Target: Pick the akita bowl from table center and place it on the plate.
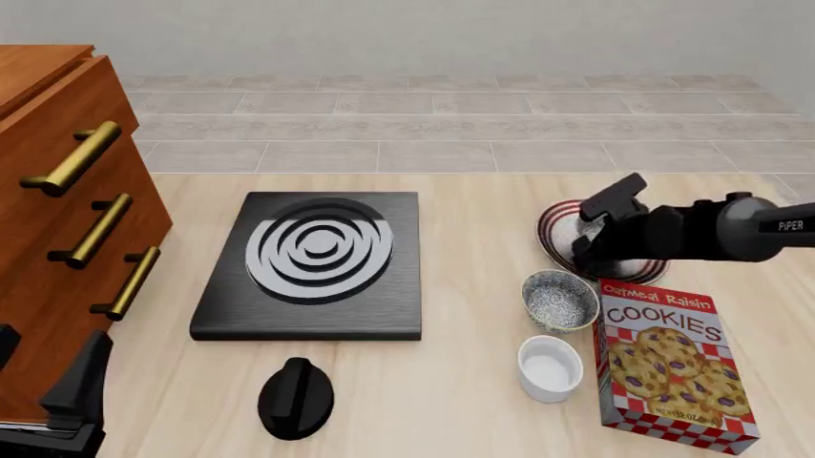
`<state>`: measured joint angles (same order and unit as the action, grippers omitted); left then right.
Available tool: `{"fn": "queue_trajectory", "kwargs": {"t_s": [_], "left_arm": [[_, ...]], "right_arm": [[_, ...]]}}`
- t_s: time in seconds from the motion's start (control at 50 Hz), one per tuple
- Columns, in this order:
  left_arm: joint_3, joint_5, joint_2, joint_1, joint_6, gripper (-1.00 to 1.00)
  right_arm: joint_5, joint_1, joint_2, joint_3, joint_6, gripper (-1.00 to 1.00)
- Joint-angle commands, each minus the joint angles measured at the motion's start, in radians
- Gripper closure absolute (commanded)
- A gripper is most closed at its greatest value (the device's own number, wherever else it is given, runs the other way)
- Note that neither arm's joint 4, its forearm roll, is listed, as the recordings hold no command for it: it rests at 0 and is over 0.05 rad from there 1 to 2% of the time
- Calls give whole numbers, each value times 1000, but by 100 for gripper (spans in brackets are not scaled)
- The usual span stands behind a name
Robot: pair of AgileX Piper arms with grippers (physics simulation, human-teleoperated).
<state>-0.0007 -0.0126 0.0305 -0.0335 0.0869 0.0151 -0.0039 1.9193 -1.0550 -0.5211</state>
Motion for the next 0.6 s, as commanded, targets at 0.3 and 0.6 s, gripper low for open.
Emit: {"fn": "queue_trajectory", "kwargs": {"t_s": [0.3,0.6], "left_arm": [[0,0,1,-2,-5,-100],[0,-5,12,-7,-4,-100]], "right_arm": [[-29,24,-59,30,-9,-100],[-26,37,-135,69,1,-100]]}}
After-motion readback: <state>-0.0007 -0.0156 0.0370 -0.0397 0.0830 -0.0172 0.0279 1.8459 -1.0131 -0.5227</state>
